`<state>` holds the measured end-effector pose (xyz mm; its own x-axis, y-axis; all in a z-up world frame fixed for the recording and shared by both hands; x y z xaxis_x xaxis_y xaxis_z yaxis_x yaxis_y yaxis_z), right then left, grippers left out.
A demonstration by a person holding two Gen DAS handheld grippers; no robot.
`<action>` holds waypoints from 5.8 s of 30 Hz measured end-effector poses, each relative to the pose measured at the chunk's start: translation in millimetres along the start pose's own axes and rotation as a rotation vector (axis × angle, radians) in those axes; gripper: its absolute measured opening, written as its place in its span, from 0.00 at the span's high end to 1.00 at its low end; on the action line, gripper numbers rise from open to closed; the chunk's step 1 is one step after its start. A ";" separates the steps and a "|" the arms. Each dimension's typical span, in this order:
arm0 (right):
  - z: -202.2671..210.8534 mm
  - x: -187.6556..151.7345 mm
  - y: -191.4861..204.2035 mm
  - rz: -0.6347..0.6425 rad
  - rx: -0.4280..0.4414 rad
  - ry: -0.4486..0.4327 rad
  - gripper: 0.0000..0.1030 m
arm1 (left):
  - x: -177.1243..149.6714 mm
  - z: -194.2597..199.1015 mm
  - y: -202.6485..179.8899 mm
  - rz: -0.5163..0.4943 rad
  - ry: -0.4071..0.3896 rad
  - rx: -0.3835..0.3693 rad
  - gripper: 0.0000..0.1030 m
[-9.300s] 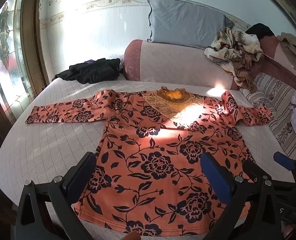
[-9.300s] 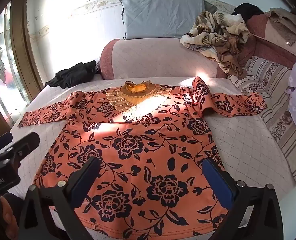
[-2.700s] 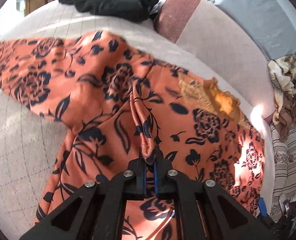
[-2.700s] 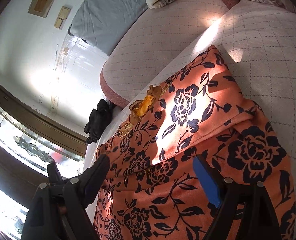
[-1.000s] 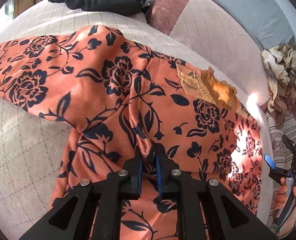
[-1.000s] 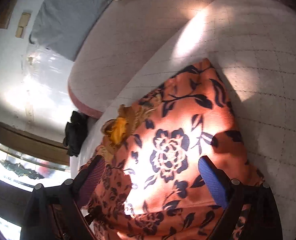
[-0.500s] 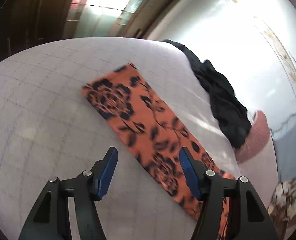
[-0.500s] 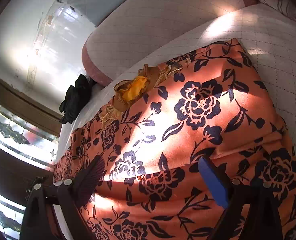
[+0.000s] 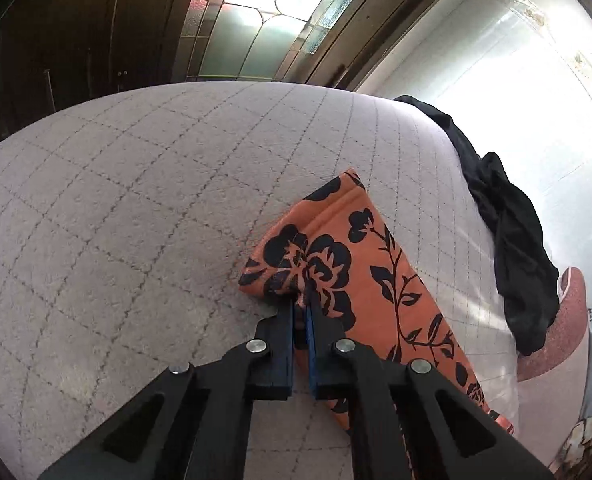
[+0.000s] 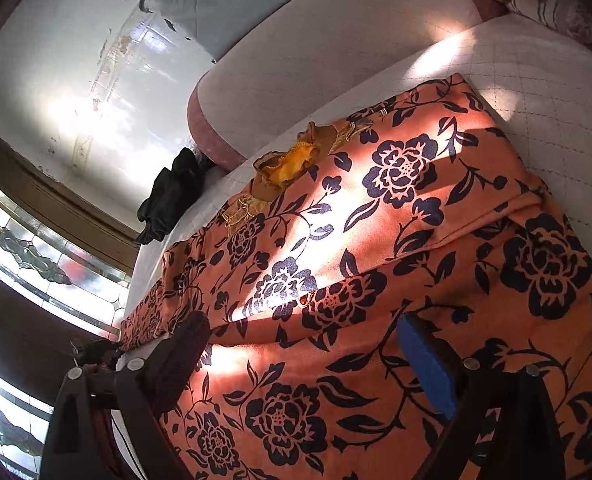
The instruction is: Fold small clothes
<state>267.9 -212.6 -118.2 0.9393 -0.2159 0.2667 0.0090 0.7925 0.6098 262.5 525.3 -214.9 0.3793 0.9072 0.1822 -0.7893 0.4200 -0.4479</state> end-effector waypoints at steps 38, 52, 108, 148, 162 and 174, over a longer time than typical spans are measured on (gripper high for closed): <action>70.7 17.7 -66.1 -0.182 0.189 -0.179 0.06 | -446.3 60.2 -313.1 -1.135 0.145 -0.170 0.36; -30.0 115.2 -85.5 0.031 -0.481 0.156 0.72 | -323.8 -15.1 -216.9 -0.901 0.224 -0.090 0.35; -31.5 145.6 -90.7 -0.149 0.008 0.043 0.51 | -318.7 -26.4 -237.7 -1.031 0.144 0.100 0.33; 149.3 -167.8 -143.9 -0.151 -0.187 0.226 0.65 | -404.0 117.5 1.9 -0.916 0.334 0.062 0.87; 147.0 -170.2 -140.0 -0.131 -0.174 0.248 0.79 | -408.2 113.6 -0.7 -0.912 0.291 0.086 0.84; 151.1 -166.4 -140.8 -0.203 -0.182 0.233 0.35 | -402.0 112.2 1.6 -0.866 0.317 0.064 0.78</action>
<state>58.6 -374.5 -135.7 0.9648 -0.2605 -0.0366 0.2450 0.8396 0.4848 54.6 164.2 -190.6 0.9567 0.2299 0.1786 -0.1899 0.9578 -0.2159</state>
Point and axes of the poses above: each gripper's, at about its wrist camera, not at the fingertips, and z roughly against the way its jaws point, y to its left, x to its top, the point moved 8 cm from there along -z, roughly the way its jaws point, and after that the axes turned 13 degrees about y, right-handed, at the moved point
